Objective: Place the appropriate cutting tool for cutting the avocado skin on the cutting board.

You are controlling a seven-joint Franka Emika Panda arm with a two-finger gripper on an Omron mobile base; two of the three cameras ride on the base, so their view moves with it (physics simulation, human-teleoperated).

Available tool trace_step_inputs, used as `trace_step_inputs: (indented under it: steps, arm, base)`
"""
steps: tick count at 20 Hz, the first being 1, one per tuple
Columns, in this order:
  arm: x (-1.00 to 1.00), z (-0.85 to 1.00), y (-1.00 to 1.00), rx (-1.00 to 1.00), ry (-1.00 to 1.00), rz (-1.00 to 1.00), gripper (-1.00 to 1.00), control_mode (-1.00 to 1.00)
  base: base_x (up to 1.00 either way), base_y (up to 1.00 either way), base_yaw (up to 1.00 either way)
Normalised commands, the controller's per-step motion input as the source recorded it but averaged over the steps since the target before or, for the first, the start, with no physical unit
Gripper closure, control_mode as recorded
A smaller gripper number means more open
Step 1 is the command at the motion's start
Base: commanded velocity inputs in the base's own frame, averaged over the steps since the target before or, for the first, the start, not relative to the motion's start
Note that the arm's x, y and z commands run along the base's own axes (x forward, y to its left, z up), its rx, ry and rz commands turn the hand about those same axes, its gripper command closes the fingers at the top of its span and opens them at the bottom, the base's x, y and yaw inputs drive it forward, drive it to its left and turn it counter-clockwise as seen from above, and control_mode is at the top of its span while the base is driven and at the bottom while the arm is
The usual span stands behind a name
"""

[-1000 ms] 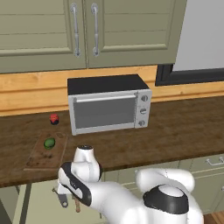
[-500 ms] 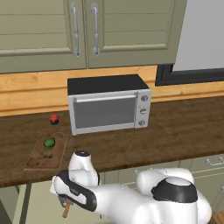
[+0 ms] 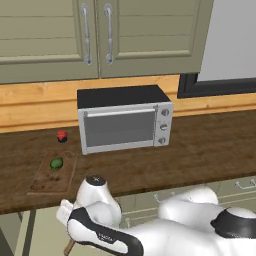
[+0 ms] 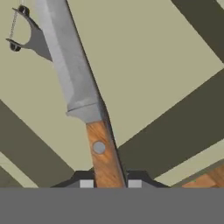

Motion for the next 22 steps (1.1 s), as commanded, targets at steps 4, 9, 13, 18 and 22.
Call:
trace_step_inputs:
  steps: [4,9,13,18,22]
  arm:
    - [-0.88,0.72,0.07,0.00,0.00,-0.38,1.00,-1.00]
    - [-0.63,0.96,0.02,-0.01,0.00,-0.34,1.00,-1.00]
    - [-0.12,1.00,0.08,-0.09,0.00,-0.27,1.00,-1.00]
    - [0.00,1.00,0.20,-0.14,0.00,-0.21,1.00,-1.00]
    - [0.12,0.99,0.42,-0.18,0.00,-0.16,1.00,-1.00]
  base:
    - [0.00,0.00,0.00]
    - [0.00,0.00,0.00]
    - [0.00,0.00,0.00]
    - [0.00,0.00,0.00]
    - [0.00,0.00,0.00]
